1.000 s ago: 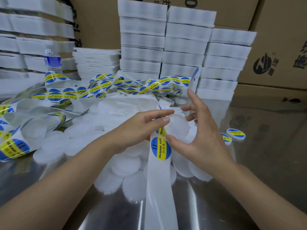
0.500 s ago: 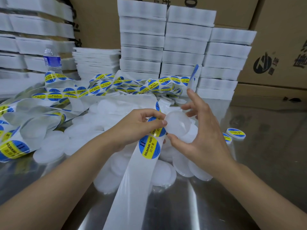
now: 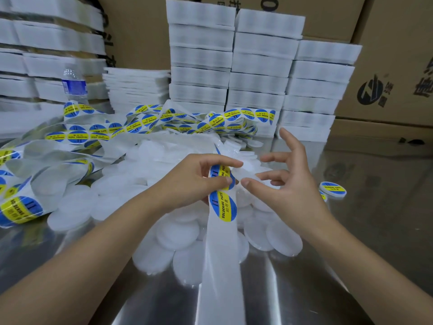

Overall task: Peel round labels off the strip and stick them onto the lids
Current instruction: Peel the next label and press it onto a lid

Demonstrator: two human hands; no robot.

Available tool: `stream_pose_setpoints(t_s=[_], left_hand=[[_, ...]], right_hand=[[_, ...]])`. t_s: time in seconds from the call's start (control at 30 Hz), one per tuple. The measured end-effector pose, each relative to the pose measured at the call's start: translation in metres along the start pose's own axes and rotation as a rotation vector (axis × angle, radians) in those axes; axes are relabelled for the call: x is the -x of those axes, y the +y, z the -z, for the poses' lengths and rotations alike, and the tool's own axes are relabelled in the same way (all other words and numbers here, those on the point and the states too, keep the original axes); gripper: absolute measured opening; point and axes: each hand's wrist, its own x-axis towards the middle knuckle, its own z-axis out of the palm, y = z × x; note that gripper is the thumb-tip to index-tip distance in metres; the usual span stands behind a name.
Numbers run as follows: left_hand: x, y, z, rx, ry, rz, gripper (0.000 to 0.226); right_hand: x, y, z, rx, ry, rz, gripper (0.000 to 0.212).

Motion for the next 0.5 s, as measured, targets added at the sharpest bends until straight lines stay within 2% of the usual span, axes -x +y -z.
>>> stream_pose_setpoints(t_s=[0.13, 0.37, 0.47, 0.5], left_hand=[[-0.002, -0.003, -0.002, -0.079, 0.079, -0.034, 0.015], [-0.005, -0.001, 0.0, 0.036, 0.117, 0.107, 0.016], [-0.004, 0.001, 0.002, 0.062, 0.099, 0.142, 0.018], [-0.003, 0.002, 0.002, 0.072, 0.085, 0.151, 0.017]], right_hand=[[-0.002, -0.003, 0.0, -0.095, 0.048, -0.033, 0.071], [-0.006, -0.012, 0.005, -0.236, 0.203, 0.028, 0.031], [-0.008, -0.015, 0.008, -0.338, 0.199, -0.01, 0.009], [-0.008, -0.015, 0.009, -0.361, 0.186, -0.045, 0.011]])
